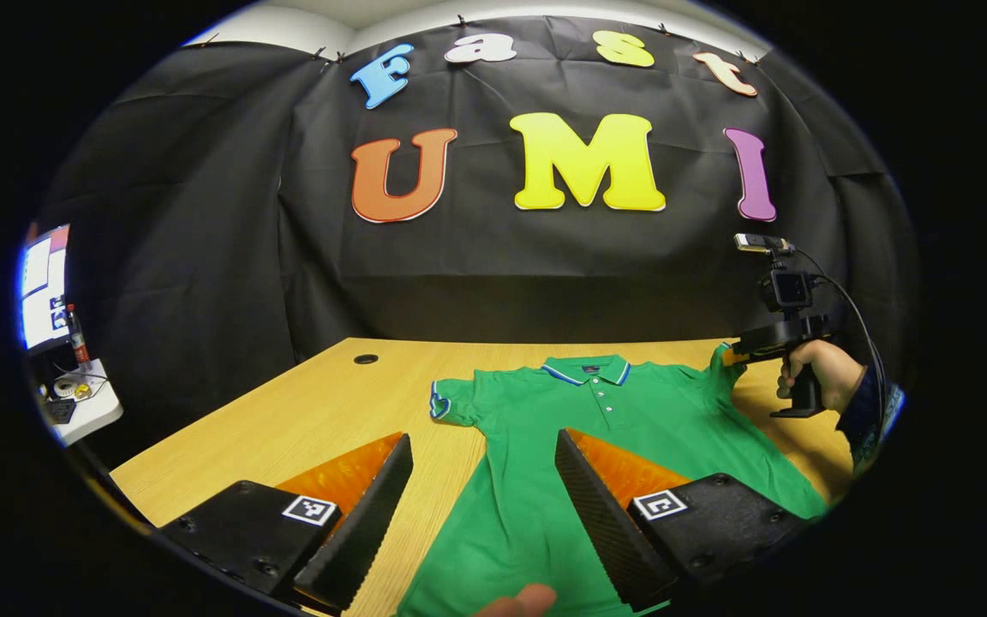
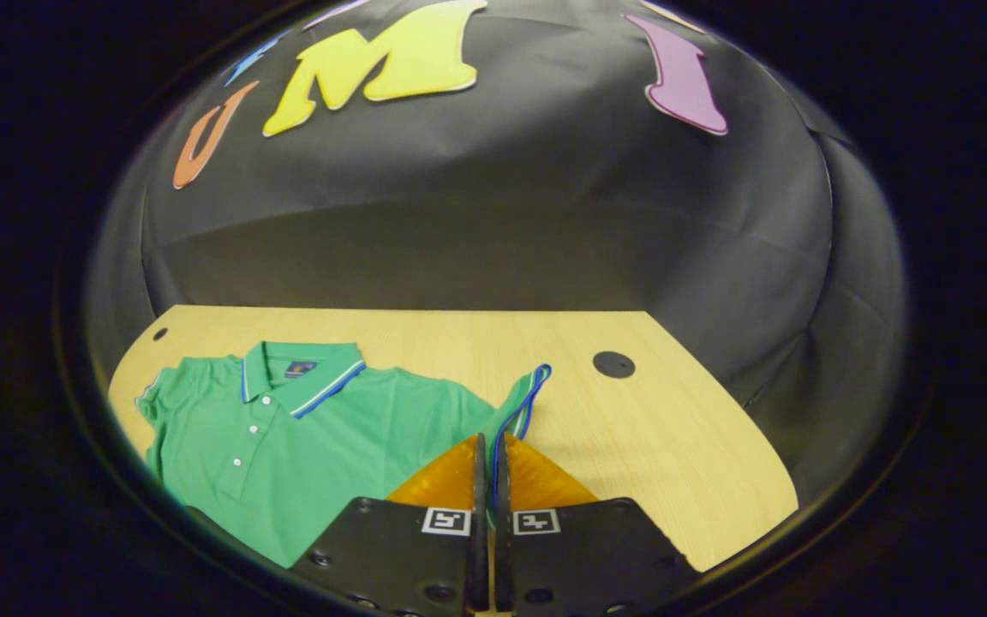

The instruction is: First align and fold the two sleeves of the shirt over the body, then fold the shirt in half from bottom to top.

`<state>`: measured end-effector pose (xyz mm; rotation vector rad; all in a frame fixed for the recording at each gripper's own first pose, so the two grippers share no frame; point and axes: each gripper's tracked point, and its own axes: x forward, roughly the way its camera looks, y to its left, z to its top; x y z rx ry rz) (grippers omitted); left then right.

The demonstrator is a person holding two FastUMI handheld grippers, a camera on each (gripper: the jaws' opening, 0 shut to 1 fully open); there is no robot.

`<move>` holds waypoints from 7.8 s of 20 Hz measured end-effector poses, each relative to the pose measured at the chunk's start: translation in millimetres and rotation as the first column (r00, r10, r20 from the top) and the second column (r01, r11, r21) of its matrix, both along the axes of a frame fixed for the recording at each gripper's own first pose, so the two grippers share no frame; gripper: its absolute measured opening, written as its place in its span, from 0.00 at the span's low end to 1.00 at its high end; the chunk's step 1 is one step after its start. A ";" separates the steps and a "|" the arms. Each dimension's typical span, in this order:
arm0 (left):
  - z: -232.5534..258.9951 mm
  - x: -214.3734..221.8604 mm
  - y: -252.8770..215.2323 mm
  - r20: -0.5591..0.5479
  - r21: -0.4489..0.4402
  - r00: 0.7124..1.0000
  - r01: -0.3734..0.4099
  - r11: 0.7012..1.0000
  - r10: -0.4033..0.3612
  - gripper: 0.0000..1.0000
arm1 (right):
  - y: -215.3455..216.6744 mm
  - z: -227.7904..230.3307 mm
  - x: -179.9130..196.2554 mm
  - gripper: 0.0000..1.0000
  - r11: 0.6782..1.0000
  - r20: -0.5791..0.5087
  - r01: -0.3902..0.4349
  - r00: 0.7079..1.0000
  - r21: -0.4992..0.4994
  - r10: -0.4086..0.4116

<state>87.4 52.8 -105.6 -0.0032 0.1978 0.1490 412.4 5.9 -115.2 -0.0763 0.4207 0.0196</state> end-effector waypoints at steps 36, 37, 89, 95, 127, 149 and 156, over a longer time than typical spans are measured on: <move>38.8 -15.9 -6.6 0.066 -0.011 0.998 -0.004 1.000 0.004 1.00 | 104.2 156.6 -311.2 0.96 0.973 0.352 -0.217 0.919 0.074 0.179; 37.7 -12.2 -8.8 0.063 -0.035 0.998 0.010 0.999 -0.007 1.00 | 105.1 154.2 -323.3 0.96 0.967 0.347 -0.237 0.918 0.092 0.192; -99.9 249.9 76.9 -0.292 -0.243 0.953 0.008 0.970 -0.081 0.08 | 204.8 127.3 -311.4 0.94 0.920 0.440 -0.380 0.845 0.093 0.304; -81.5 260.9 34.4 -0.292 -0.145 0.947 0.093 0.985 -0.132 0.09 | 179.9 118.2 -308.4 0.94 0.926 0.424 -0.360 0.861 0.117 0.281; 79.3 67.9 -22.5 0.039 -0.126 0.984 0.175 0.976 -0.171 1.00 | 101.5 118.9 -396.0 0.96 0.965 0.460 -0.246 0.870 0.091 0.179; 93.3 -121.5 -89.7 0.206 0.005 0.957 0.207 0.978 -0.204 1.00 | 34.0 84.0 -459.0 0.97 0.991 0.423 -0.133 0.899 0.027 0.110; 74.9 -113.3 -76.1 0.209 -0.005 0.960 0.189 0.982 -0.183 1.00 | 46.1 68.9 -453.8 0.98 0.986 0.409 -0.167 0.901 0.016 0.146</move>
